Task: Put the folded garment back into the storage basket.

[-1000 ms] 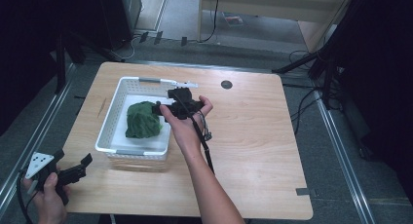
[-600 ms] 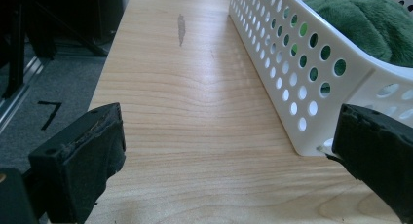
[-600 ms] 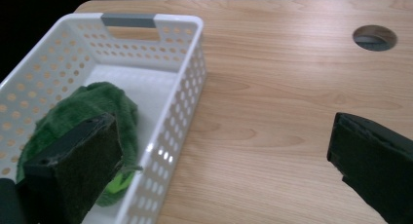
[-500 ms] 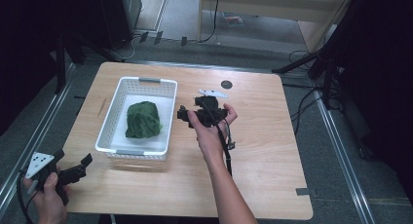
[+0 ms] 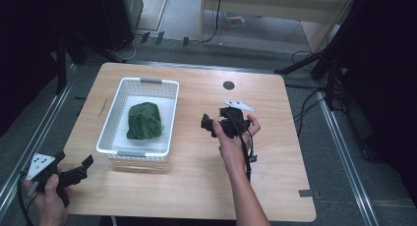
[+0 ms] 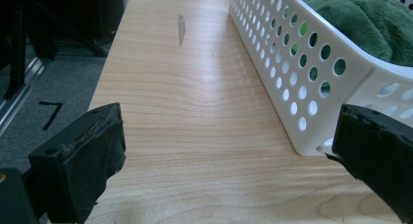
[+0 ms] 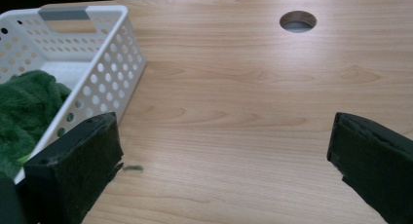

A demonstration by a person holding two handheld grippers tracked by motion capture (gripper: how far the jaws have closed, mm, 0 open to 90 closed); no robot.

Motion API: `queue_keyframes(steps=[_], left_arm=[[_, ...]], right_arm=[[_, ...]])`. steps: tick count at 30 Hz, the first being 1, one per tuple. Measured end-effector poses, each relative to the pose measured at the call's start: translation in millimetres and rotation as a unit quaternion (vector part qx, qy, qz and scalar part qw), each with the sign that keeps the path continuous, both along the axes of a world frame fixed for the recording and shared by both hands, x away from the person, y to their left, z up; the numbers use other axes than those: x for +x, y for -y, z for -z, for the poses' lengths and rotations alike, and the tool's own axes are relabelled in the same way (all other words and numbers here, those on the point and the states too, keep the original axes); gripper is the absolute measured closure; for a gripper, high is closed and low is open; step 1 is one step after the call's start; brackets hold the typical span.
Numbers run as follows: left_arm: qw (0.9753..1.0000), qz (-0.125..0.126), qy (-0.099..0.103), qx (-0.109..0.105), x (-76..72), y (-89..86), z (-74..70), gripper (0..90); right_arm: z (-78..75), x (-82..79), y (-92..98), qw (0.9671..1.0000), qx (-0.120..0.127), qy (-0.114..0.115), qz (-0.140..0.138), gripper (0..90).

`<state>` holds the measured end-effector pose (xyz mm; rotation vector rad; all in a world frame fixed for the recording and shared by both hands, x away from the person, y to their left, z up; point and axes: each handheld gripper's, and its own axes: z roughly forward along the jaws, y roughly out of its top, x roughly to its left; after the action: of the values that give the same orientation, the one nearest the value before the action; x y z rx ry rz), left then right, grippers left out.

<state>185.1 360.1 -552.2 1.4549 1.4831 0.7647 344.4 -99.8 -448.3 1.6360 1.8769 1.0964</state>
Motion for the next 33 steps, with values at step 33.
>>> queue_keyframes(steps=[33], left_arm=[[1.0,-0.004,0.002,0.002,-0.2,0.9,0.1,0.0]], right_arm=[[58.1,-49.8,130.9,0.9956,-0.021,0.014,0.09,0.0]])
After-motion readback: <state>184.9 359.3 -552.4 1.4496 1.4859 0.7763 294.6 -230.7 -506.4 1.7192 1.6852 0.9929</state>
